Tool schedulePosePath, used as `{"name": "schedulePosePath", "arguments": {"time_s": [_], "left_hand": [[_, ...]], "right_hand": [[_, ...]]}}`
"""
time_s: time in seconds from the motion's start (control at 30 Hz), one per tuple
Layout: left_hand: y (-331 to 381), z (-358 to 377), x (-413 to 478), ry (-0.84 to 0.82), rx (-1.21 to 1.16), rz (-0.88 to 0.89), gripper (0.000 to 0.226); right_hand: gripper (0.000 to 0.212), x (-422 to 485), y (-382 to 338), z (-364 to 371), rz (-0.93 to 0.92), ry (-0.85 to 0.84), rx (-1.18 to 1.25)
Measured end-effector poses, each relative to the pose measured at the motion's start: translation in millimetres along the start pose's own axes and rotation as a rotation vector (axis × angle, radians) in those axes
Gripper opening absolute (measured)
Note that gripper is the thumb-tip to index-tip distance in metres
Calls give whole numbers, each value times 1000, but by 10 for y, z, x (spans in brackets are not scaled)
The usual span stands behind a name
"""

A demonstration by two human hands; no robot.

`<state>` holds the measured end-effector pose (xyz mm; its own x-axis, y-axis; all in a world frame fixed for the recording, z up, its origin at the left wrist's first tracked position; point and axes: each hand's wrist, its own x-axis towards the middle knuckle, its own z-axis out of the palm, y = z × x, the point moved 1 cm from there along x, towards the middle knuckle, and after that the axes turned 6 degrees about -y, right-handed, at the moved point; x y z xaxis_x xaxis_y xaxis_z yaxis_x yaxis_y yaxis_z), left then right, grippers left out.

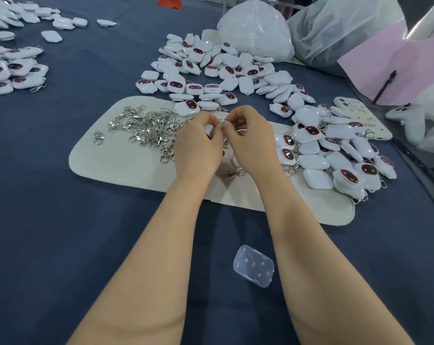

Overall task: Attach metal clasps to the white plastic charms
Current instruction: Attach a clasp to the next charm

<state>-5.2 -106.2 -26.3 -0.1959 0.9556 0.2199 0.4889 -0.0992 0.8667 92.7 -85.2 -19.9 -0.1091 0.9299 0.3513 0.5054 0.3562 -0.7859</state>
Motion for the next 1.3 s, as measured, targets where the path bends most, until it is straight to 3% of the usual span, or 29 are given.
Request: {"name": "schedulePosePath", "arguments": {"time_s": [1.3], "left_hand": [[10, -12, -3, -10, 37, -29, 10]], "right_hand": [[8, -2, 30, 30, 2, 0, -25]]}}
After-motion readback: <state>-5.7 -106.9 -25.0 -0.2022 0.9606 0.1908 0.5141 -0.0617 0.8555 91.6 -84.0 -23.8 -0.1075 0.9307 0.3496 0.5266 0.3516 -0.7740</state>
